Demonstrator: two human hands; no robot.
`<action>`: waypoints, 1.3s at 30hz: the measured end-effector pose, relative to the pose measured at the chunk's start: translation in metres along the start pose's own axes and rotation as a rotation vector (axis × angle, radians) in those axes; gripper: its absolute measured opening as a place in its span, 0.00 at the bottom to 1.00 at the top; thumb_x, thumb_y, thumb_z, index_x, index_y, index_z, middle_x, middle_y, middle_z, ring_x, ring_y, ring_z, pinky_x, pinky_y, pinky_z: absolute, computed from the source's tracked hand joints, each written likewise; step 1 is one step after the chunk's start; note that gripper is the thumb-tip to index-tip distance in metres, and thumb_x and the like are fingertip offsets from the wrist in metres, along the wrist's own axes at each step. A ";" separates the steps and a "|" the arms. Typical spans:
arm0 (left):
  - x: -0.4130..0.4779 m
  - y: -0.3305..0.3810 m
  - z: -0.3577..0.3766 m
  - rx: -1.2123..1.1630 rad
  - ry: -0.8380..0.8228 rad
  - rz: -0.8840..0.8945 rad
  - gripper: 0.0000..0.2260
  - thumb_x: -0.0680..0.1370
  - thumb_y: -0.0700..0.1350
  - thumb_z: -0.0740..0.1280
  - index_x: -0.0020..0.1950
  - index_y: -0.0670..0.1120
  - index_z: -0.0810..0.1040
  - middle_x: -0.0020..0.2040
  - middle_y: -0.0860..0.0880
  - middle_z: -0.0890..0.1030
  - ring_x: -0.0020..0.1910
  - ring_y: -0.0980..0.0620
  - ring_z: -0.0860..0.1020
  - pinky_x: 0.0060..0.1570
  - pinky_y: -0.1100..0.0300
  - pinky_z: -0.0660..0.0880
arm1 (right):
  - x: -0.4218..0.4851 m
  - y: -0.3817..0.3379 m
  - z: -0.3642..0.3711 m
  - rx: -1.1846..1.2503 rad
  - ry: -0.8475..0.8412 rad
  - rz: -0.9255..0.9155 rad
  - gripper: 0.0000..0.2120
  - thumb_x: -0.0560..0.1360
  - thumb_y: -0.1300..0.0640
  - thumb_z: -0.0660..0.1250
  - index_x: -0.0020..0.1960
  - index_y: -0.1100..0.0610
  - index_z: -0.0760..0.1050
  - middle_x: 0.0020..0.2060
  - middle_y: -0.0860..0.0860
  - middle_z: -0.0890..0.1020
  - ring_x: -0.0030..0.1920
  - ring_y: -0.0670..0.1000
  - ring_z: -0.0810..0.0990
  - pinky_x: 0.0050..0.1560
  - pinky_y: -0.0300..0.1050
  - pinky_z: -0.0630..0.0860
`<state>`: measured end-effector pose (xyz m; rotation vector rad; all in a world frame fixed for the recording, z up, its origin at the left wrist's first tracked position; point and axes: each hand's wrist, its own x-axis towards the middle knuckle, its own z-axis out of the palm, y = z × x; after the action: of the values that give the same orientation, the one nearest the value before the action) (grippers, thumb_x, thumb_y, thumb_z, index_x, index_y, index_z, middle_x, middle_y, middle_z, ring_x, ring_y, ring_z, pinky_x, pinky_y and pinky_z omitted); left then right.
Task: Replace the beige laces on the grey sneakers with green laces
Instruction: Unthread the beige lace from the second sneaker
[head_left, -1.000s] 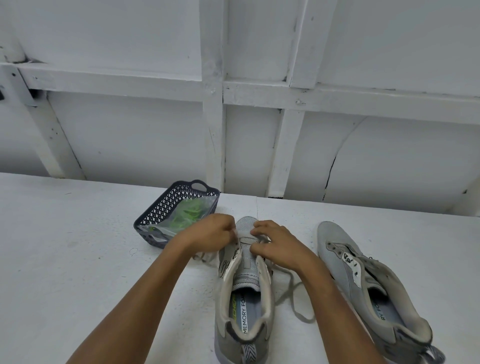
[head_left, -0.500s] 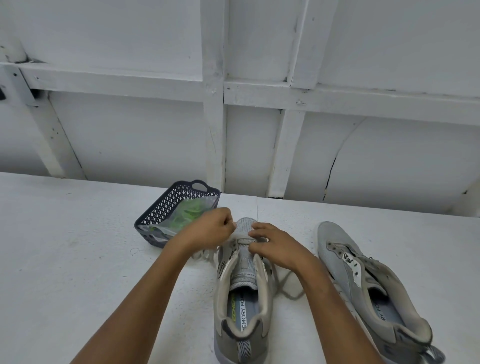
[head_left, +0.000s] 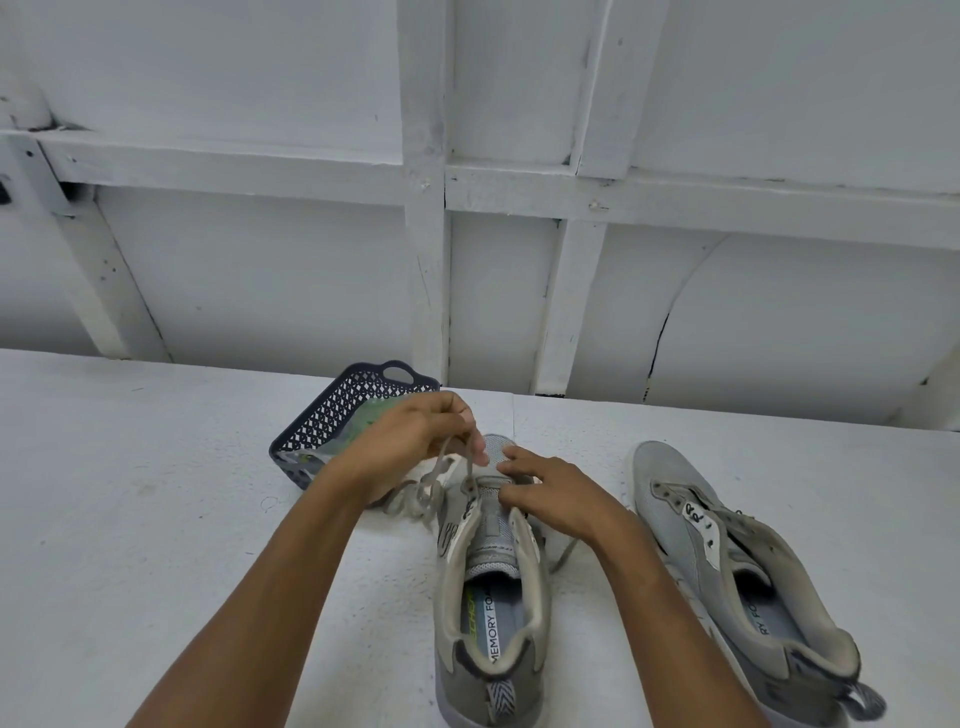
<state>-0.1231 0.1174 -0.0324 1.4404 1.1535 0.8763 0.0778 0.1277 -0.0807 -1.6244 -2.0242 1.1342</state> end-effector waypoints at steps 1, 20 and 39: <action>0.000 0.001 0.002 -0.042 0.004 -0.002 0.06 0.82 0.37 0.61 0.45 0.39 0.74 0.39 0.42 0.81 0.37 0.45 0.81 0.47 0.48 0.74 | 0.000 -0.001 0.000 -0.006 -0.004 0.000 0.24 0.73 0.52 0.67 0.70 0.49 0.74 0.75 0.37 0.64 0.71 0.43 0.68 0.71 0.45 0.65; 0.002 -0.005 -0.009 0.017 0.109 0.065 0.09 0.84 0.40 0.60 0.45 0.41 0.74 0.38 0.45 0.82 0.40 0.49 0.83 0.35 0.63 0.76 | 0.001 0.000 0.001 -0.038 0.002 0.022 0.24 0.72 0.49 0.67 0.69 0.46 0.74 0.74 0.35 0.64 0.69 0.45 0.71 0.68 0.47 0.69; 0.003 -0.001 -0.008 -0.026 0.025 -0.012 0.10 0.82 0.38 0.61 0.42 0.39 0.76 0.44 0.40 0.84 0.47 0.44 0.83 0.51 0.55 0.78 | 0.000 0.001 0.001 0.007 0.015 0.038 0.25 0.71 0.50 0.68 0.68 0.46 0.75 0.73 0.33 0.66 0.63 0.45 0.76 0.57 0.42 0.72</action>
<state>-0.1302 0.1226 -0.0325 1.4033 1.1639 0.8996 0.0777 0.1273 -0.0821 -1.6692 -1.9856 1.1371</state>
